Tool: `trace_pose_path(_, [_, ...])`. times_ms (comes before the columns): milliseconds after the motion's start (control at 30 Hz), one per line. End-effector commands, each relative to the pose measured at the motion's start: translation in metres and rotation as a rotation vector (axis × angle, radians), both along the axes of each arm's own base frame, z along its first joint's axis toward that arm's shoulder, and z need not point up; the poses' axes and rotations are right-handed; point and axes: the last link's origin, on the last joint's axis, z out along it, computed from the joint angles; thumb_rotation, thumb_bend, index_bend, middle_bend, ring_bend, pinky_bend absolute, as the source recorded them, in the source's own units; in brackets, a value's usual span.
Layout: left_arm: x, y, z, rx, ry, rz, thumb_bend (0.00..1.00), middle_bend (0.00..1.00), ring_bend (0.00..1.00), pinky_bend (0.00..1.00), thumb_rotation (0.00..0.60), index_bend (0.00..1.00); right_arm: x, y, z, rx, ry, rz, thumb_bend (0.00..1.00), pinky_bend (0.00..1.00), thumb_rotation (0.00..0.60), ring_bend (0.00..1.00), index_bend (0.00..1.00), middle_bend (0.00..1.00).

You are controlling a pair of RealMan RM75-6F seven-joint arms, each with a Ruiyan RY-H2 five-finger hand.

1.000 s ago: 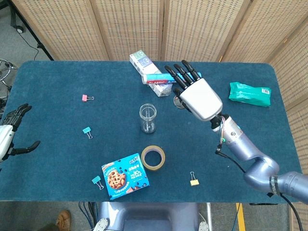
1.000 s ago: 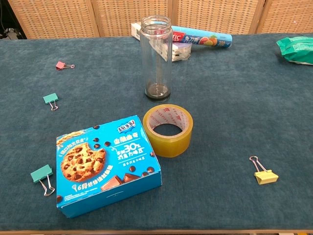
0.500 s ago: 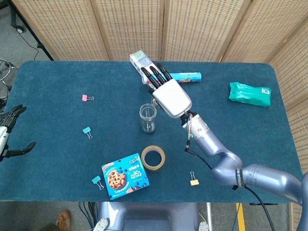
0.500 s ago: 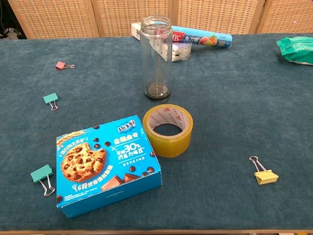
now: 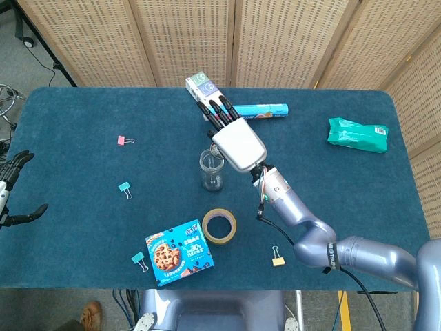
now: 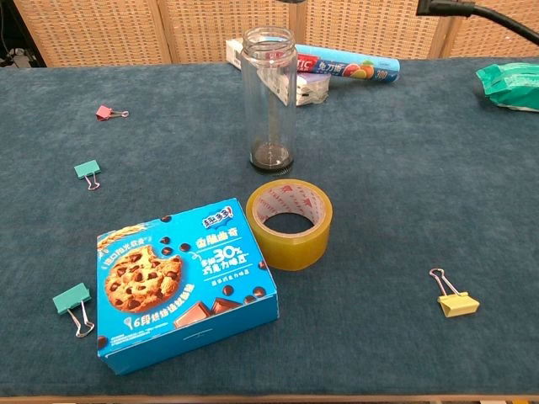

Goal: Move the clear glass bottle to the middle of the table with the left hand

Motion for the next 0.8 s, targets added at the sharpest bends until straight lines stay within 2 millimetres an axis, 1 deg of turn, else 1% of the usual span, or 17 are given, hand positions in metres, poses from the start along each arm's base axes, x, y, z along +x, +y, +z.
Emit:
trace_pose_path(33, [0.000,0.000,0.000,-0.003,0.000,0.000,0.25,0.00,0.00,0.00,0.600,0.00,0.005,0.007,-0.009,0.036,-0.035,-0.001,0.47,0.00,0.600,0.00,0.64,0.00])
trace_pose_path(200, [0.000,0.000,0.000,-0.003,-0.003,0.002,0.26,0.00,0.00,0.00,0.600,0.00,0.010,0.011,-0.018,0.043,-0.022,0.012,0.47,0.00,0.600,0.00,0.64,0.00])
trace_pose_path(500, [-0.001,0.001,0.000,-0.006,-0.011,0.004,0.26,0.00,0.00,0.00,0.600,0.00,0.016,0.006,-0.028,0.038,-0.012,0.001,0.47,0.00,0.600,0.00,0.64,0.00])
trace_pose_path(800, [-0.002,0.001,0.002,-0.020,-0.032,0.002,0.25,0.00,0.00,0.00,0.600,0.00,0.015,0.002,-0.040,0.023,0.035,0.000,0.47,0.00,0.600,0.00,0.64,0.00])
